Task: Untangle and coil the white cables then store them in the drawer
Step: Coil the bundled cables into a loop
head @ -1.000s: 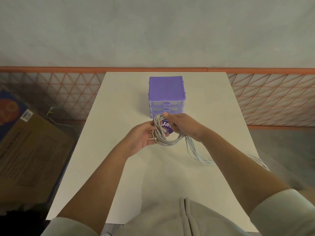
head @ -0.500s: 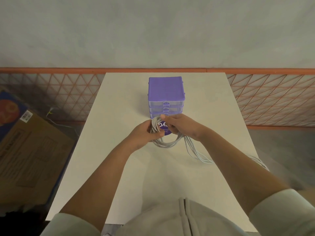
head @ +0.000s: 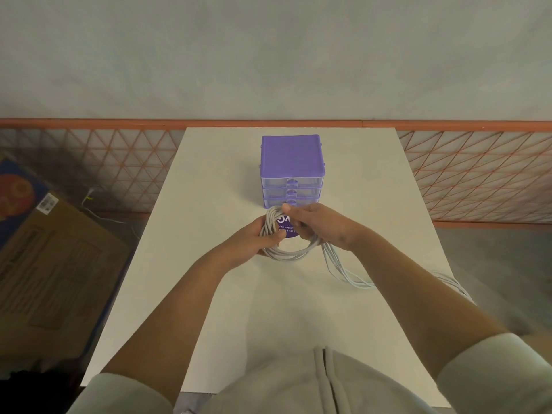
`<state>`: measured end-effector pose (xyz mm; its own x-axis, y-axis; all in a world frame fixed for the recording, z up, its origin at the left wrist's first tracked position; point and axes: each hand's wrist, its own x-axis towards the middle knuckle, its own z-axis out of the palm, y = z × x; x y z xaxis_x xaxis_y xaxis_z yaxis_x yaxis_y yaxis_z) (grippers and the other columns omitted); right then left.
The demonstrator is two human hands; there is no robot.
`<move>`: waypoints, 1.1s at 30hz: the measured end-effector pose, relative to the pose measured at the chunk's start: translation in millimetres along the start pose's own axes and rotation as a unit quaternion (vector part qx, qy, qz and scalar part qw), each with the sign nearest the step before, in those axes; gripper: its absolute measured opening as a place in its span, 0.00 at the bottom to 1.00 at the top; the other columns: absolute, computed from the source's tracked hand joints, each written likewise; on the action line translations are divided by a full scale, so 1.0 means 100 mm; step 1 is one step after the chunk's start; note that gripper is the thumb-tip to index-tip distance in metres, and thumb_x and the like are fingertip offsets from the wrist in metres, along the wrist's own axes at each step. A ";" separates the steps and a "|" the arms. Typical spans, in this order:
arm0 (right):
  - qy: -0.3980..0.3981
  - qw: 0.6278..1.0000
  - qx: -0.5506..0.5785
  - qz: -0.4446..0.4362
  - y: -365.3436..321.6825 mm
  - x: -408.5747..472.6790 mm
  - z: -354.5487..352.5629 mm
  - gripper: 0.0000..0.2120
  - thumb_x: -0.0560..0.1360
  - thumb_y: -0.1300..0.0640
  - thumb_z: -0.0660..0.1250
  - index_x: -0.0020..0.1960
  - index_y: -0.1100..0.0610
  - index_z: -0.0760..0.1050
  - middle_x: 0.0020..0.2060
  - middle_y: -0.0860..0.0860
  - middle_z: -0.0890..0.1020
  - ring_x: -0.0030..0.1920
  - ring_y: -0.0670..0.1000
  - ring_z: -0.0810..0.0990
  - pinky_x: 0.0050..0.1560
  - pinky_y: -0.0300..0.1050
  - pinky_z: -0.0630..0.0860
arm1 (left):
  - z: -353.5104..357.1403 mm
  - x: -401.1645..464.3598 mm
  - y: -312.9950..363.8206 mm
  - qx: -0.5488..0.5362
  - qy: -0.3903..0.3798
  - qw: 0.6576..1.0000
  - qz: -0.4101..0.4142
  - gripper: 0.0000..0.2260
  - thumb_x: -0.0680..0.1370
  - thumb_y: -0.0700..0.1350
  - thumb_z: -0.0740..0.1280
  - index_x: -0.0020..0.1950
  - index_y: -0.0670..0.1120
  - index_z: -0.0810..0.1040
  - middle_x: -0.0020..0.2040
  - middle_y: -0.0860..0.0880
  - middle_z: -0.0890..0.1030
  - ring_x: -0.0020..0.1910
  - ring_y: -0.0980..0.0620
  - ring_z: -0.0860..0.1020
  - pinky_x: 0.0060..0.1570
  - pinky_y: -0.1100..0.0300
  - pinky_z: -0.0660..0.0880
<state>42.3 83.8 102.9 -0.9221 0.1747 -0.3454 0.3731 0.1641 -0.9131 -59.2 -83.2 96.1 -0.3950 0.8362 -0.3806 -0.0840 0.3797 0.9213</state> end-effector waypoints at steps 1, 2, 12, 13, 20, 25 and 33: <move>0.003 1.000 -0.008 0.002 0.00 0.00 0.00 0.23 0.79 0.38 0.59 0.33 0.53 0.66 0.23 0.42 0.70 0.24 0.42 0.66 0.29 0.37 0.63 | 0.00 0.01 -0.01 0.007 0.001 1.000 0.005 0.08 0.81 0.44 0.65 0.58 0.54 0.73 0.40 0.62 0.80 0.40 0.66 0.79 0.40 0.69 0.75; 0.005 1.000 -0.016 0.004 0.00 0.01 0.00 0.23 0.80 0.38 0.59 0.34 0.53 0.66 0.23 0.42 0.70 0.23 0.41 0.66 0.29 0.37 0.63 | -0.01 0.02 -0.02 0.018 0.004 1.000 0.005 0.07 0.80 0.43 0.67 0.56 0.53 0.74 0.41 0.61 0.80 0.41 0.64 0.79 0.41 0.69 0.74; 0.032 0.999 -0.012 0.000 -0.03 0.06 0.04 0.23 0.77 0.35 0.61 0.36 0.53 0.66 0.27 0.47 0.68 0.27 0.45 0.65 0.32 0.39 0.61 | -0.08 -0.02 0.02 -0.284 -0.057 0.957 -0.020 0.08 0.67 0.38 0.68 0.45 0.42 0.76 0.38 0.45 0.77 0.41 0.46 0.78 0.51 0.56 0.73; 0.029 1.000 0.000 -0.003 -0.03 0.06 0.03 0.22 0.77 0.36 0.61 0.35 0.52 0.65 0.27 0.46 0.67 0.27 0.44 0.65 0.32 0.39 0.62 | -0.08 -0.03 0.05 -0.332 -0.066 0.940 -0.037 0.07 0.69 0.42 0.67 0.45 0.41 0.76 0.39 0.43 0.76 0.40 0.45 0.77 0.50 0.55 0.74; 0.017 0.998 0.052 -0.026 -0.04 0.05 0.04 0.21 0.81 0.44 0.60 0.34 0.53 0.65 0.25 0.43 0.68 0.24 0.41 0.65 0.28 0.30 0.64 | -0.03 -0.02 0.06 -0.297 -0.052 0.952 -0.041 0.23 0.81 0.58 0.55 0.37 0.44 0.76 0.35 0.46 0.72 0.37 0.47 0.75 0.46 0.56 0.75; 0.036 0.999 0.032 -0.022 -0.06 0.06 0.06 0.22 0.79 0.39 0.61 0.35 0.54 0.68 0.26 0.44 0.70 0.27 0.43 0.66 0.31 0.31 0.66 | 0.00 -0.02 0.00 -0.317 -0.033 0.947 -0.025 0.18 0.80 0.55 0.57 0.40 0.43 0.75 0.35 0.47 0.72 0.36 0.50 0.73 0.51 0.55 0.77; 0.120 0.992 -0.016 -0.027 0.01 0.11 0.12 0.27 0.75 0.33 0.62 0.38 0.57 0.79 0.32 0.45 0.80 0.34 0.46 0.75 0.43 0.40 0.74 | 0.07 -0.01 -0.04 -0.360 -0.026 0.933 -0.005 0.17 0.82 0.52 0.55 0.44 0.42 0.75 0.34 0.49 0.73 0.33 0.52 0.75 0.51 0.53 0.74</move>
<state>31.6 74.0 96.0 -0.8912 0.3898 -0.2320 0.3313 0.2102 -0.9198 -51.8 -82.6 92.2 -0.3483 0.8590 -0.3753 -0.6873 0.0382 0.7253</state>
